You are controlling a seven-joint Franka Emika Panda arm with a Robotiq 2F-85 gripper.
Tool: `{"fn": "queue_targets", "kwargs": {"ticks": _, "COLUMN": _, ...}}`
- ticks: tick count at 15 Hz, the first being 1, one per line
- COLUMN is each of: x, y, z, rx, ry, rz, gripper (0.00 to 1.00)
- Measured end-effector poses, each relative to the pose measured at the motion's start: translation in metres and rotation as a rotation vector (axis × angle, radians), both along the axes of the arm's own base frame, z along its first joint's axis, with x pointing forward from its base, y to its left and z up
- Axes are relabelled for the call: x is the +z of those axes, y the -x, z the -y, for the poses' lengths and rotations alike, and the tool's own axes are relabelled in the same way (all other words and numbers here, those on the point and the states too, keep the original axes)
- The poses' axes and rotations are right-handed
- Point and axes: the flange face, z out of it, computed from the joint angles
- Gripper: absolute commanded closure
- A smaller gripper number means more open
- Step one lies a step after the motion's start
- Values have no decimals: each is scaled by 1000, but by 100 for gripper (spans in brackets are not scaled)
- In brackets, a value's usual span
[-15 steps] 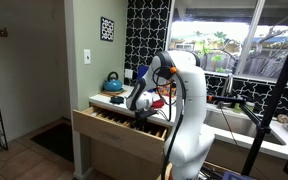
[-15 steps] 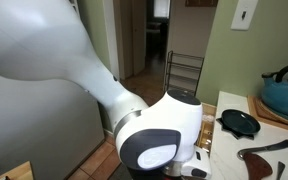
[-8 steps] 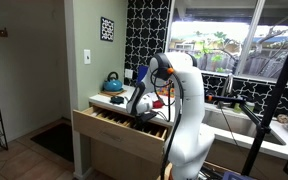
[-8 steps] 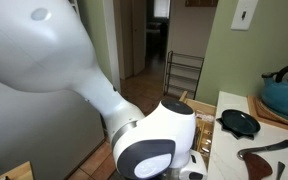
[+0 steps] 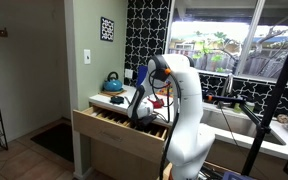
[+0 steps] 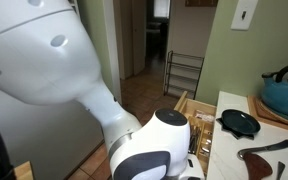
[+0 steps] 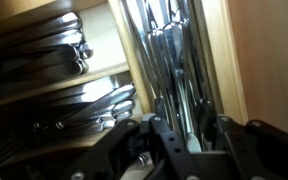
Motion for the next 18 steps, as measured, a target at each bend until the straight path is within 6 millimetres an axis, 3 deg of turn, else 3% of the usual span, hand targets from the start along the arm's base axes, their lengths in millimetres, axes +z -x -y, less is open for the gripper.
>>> {"fn": "queue_targets", "kwargs": {"ticks": 3, "x": -7, "y": 0, "z": -1, "rx": 20, "ry": -2, "rz": 0, "gripper": 75}}
{"fn": "queue_targets", "kwargs": {"ticks": 7, "x": -13, "y": 0, "z": -4, "rx": 38, "ry": -8, "rz": -3, "gripper": 72}}
{"fn": "queue_targets", "kwargs": {"ticks": 10, "x": -14, "y": -1, "z": -4, "rx": 44, "ry": -7, "rz": 2, "gripper": 65}}
{"fn": "queue_targets", "kwargs": {"ticks": 13, "x": -16, "y": -2, "z": -2, "rx": 54, "ry": -4, "rz": 10, "gripper": 64}}
{"fn": "queue_targets", "kwargs": {"ticks": 16, "x": -17, "y": -3, "z": -1, "rx": 68, "ry": -7, "rz": 12, "gripper": 50}}
{"fn": "queue_targets", "kwargs": {"ticks": 18, "x": -17, "y": -3, "z": -1, "rx": 79, "ry": -9, "rz": 11, "gripper": 49}}
